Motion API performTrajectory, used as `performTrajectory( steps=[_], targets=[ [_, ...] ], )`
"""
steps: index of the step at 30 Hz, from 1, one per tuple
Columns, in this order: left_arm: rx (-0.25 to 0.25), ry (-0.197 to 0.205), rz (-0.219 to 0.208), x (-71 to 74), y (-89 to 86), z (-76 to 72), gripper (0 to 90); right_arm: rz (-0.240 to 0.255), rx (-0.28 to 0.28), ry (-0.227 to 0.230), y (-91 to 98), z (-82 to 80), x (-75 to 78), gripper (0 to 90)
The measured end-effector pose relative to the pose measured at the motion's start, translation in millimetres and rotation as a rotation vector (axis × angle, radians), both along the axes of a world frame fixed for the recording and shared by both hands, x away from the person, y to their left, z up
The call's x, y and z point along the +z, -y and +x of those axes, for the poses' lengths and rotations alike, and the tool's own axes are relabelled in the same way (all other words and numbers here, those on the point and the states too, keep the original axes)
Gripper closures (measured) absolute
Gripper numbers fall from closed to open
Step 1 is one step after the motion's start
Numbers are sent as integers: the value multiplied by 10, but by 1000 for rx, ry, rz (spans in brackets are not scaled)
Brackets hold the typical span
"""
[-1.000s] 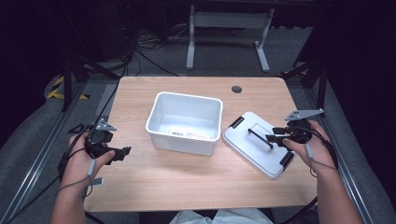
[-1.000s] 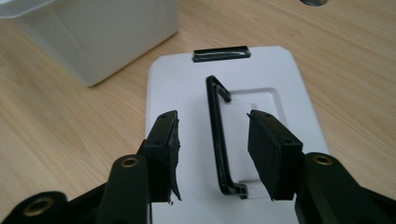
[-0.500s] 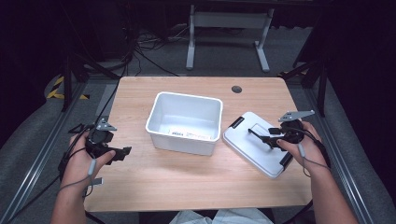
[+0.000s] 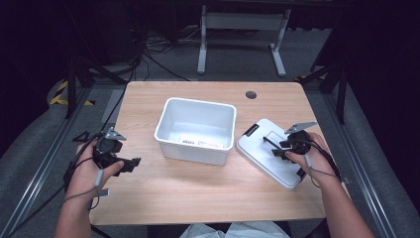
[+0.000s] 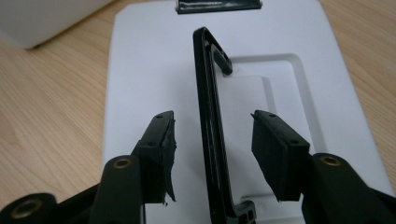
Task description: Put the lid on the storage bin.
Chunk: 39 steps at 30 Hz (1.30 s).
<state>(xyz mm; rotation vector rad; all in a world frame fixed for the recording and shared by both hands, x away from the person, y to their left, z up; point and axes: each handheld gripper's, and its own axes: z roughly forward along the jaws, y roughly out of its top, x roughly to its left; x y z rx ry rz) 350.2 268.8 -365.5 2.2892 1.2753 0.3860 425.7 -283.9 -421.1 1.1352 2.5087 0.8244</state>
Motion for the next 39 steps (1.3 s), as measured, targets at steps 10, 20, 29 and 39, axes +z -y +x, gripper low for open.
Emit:
performTrajectory(
  steps=[10,20,29,39],
  targets=[
    [18,15,0,4,-23,-2,201,-29,6,3,6,26,-45,663],
    [20,12,-6,9,-33,0,204,-82,16,32,19,39,30,846],
    [40,21,-12,23,-75,-17,205,-68,22,57,24,36,223,848],
    [38,20,-13,22,-96,-12,207,-41,28,84,94,3,625,848]
  ],
)
